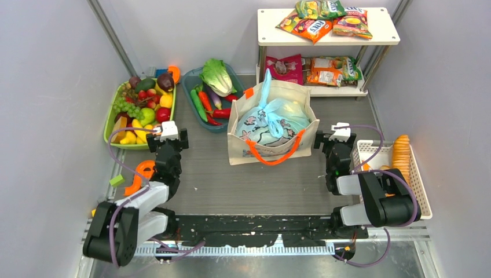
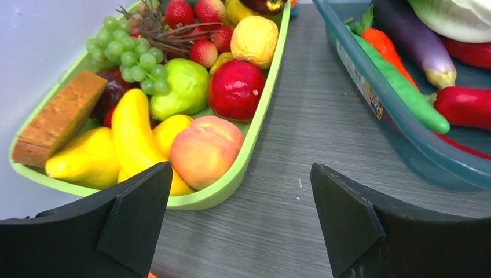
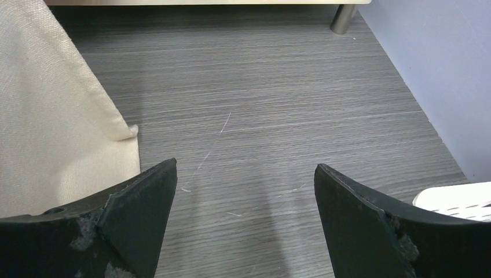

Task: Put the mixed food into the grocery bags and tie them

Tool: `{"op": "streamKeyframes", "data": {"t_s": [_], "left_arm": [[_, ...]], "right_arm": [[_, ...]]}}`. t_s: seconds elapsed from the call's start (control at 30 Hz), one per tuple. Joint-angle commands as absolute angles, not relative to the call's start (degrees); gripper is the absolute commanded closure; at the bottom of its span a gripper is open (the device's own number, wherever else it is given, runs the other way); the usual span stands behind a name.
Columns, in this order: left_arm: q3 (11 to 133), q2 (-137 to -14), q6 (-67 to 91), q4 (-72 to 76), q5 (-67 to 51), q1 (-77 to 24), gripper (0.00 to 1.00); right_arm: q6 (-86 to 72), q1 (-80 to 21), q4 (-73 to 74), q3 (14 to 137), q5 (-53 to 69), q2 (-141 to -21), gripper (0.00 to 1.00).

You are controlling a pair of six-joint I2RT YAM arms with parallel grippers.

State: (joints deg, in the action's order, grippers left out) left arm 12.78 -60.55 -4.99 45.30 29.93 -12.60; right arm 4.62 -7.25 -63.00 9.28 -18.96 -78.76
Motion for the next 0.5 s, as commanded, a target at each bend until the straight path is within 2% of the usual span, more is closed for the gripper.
{"op": "streamKeyframes", "data": {"t_s": [0.0, 0.03, 0.07, 0.13, 0.17, 0.23, 0.27, 0.3, 0.33, 0.37, 0.47], "left_arm": [[9.1, -70.5, -6.8, 64.6, 27.7, -11.1, 0.07], [9.0, -71.2, -7.1, 66.2, 28.1, -11.1, 0.06], [9.8, -68.9, -5.7, 61.1, 27.1, -10.7, 0.06], [10.8, -67.9, -3.3, 55.3, 20.2, -7.7, 0.07], [9.9, -70.0, -3.7, 58.9, 13.4, -5.9, 0.10], [8.8, -73.4, -6.0, 65.2, 9.3, -5.4, 0.15], [9.4, -71.4, -5.3, 60.1, 9.0, -5.4, 0.16], [10.3, -70.3, -5.3, 57.3, 8.3, -5.2, 0.23], [10.5, -71.2, -5.1, 59.2, 8.2, -4.8, 0.07], [10.5, -72.8, -5.0, 61.3, 9.8, -4.7, 0.01], [11.5, -71.5, -3.7, 57.1, 10.9, -4.6, 0.00]], "right_arm": [[5.2, -7.2, -67.5, 11.0, -18.5, -78.7, 0.05], [5.3, -7.2, -67.5, 11.0, -18.5, -78.7, 0.05], [5.2, -7.2, -67.5, 11.0, -18.6, -78.7, 0.04], [5.2, -7.2, -67.5, 10.9, -18.5, -78.7, 0.04], [5.3, -7.2, -67.4, 11.0, -18.5, -78.7, 0.05], [5.2, -7.2, -67.4, 11.0, -18.6, -78.7, 0.05], [5.3, -7.2, -67.5, 11.0, -18.5, -78.6, 0.05], [5.3, -7.2, -67.4, 11.0, -18.5, -78.7, 0.05], [5.3, -7.2, -67.5, 10.9, -18.5, -78.7, 0.04], [5.3, -7.2, -67.5, 11.0, -18.5, -78.7, 0.04], [5.2, -7.2, -67.5, 11.0, -18.5, -78.6, 0.04]]}}
